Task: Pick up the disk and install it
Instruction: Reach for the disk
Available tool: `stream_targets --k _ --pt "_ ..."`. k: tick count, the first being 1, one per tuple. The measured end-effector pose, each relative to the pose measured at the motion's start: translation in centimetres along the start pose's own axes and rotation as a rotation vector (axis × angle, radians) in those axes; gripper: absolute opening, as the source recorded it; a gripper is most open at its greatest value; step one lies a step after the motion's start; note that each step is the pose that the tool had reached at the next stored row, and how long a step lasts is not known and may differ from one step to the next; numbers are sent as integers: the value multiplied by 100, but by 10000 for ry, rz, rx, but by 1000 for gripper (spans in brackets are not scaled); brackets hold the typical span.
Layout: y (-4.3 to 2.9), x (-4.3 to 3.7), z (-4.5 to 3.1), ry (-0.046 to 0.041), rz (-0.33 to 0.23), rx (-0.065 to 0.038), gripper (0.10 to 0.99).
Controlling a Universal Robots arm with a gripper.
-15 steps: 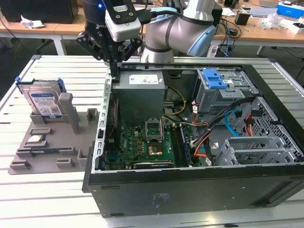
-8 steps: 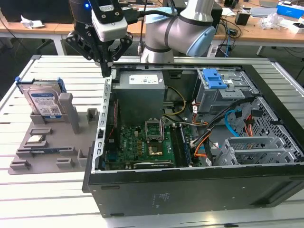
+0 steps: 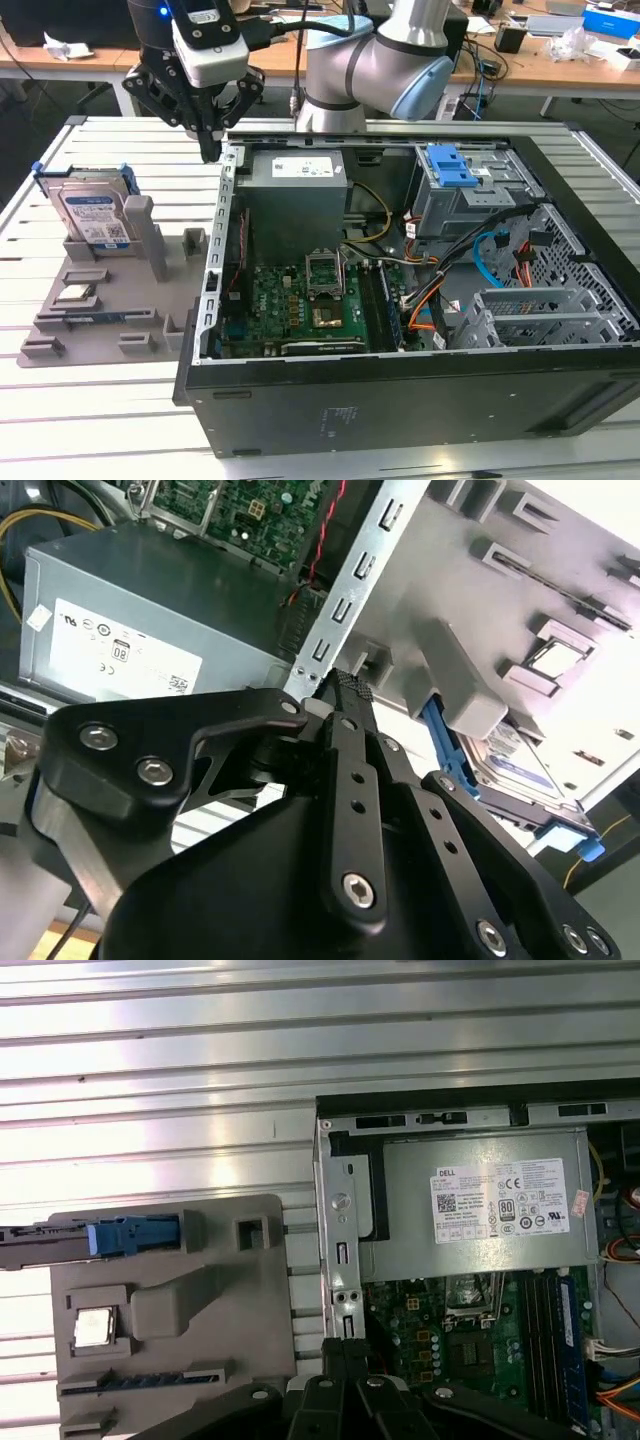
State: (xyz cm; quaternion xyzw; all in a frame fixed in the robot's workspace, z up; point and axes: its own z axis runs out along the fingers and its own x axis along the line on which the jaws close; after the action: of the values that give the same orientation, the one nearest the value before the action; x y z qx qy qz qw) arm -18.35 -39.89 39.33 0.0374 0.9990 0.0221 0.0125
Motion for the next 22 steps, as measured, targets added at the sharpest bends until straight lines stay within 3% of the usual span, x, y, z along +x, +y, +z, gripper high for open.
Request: stream_targets --k 22 --pt "-36 480 -13 0 1 0 106"
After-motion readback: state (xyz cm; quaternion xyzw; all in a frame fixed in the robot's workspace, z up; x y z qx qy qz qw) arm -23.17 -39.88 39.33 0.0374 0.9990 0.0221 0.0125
